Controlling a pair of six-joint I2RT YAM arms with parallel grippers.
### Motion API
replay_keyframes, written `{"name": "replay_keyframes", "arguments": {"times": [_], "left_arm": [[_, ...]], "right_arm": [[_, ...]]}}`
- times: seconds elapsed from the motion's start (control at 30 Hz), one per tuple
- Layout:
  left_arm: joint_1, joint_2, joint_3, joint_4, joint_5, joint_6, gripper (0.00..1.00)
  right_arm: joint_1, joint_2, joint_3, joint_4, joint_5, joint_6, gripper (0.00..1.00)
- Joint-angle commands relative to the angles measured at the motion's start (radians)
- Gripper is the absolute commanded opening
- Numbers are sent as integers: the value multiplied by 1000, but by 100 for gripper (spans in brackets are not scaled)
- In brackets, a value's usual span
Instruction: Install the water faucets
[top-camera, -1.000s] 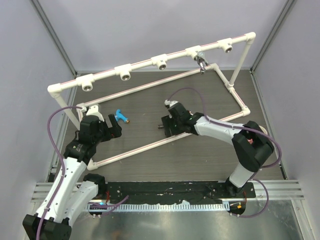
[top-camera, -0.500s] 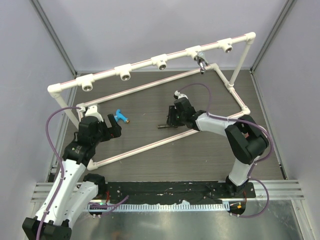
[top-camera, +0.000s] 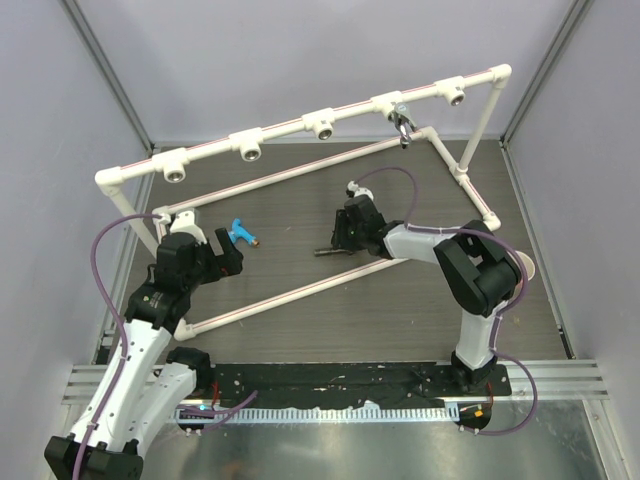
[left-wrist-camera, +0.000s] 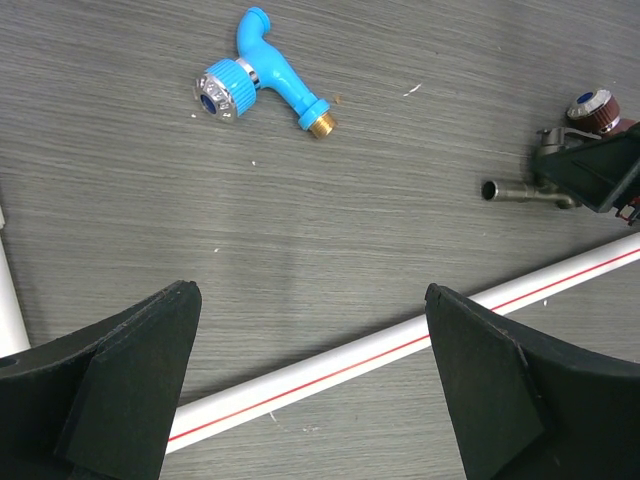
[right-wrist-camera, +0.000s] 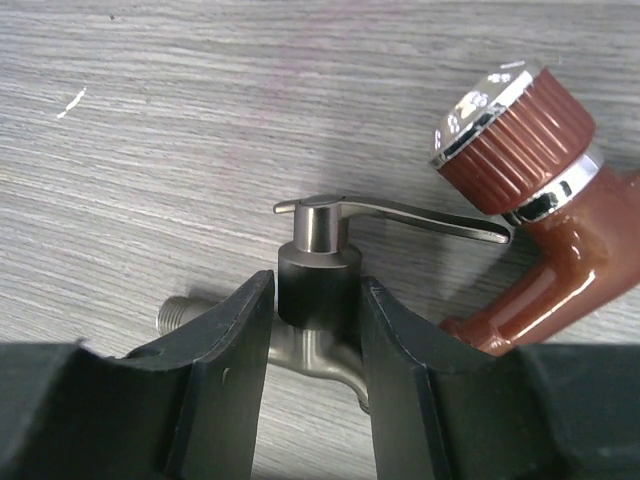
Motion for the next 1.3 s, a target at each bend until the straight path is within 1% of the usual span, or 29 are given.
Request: {"name": "replay_keyframes", "arguments": {"times": [0.0, 0.03, 0.07, 0.13, 0.17, 0.23, 0.27, 0.33, 0.37, 0.4, 0.43, 0.47, 0.5, 0.57, 0.63, 0.77, 0.87, 1.07, 1.27], "left_arm": [[6, -6, 20, 41, 30, 12, 100], [6, -6, 19, 41, 34, 12, 100], [6, -7, 17, 44, 39, 12, 100], [6, -9, 14, 50, 54, 8, 100], [6, -7, 11, 50, 60, 7, 100], [4, -4, 8, 64, 71, 2, 100], [6, 0, 8, 67, 102, -8, 100], [6, 10, 0, 88, 142, -34, 100], [6, 13, -6, 101, 166, -71, 100], [6, 16, -22, 140, 191, -96, 100], [4, 22, -33, 165, 244, -116, 100], [1, 26, -45, 195, 269, -166, 100], [-5, 33, -68, 254, 287, -189, 100], [-40, 51, -87, 304, 309, -231, 100], [-74, 65, -98, 361, 291, -264, 100], [-201, 106, -98, 449, 191, -291, 100], [-264, 132, -101, 510, 163, -317, 100], [-347, 200, -104, 599, 177, -341, 100], [-405, 253, -99, 622, 165, -364, 100]], "right_arm": [[4, 42, 15, 12, 6, -2, 45], [4, 40, 12, 15, 6, -2, 42], [4, 32, 9, 17, -1, -2, 35], [4, 17, -6, 26, -12, 1, 26], [3, -4, -13, 31, -21, 1, 18], [4, -32, -37, 43, -29, 9, 12], [4, -66, -46, 46, -37, 14, 7], [3, -106, -75, 61, -44, 21, 3], [6, -125, -86, 68, -49, 32, 1], [7, -168, -106, 81, -52, 38, 1], [9, -188, -117, 90, -69, 41, 1], [10, -207, -128, 101, -95, 40, 1], [13, -245, -149, 130, -121, 40, 1], [24, -282, -171, 161, -147, 41, 1], [36, -332, -200, 205, -176, 50, 1], [78, -408, -256, 293, -192, 81, 1], [102, -458, -296, 353, -189, 104, 1], [116, -512, -367, 501, -222, 155, 1], [119, -538, -404, 564, -227, 179, 1]]}}
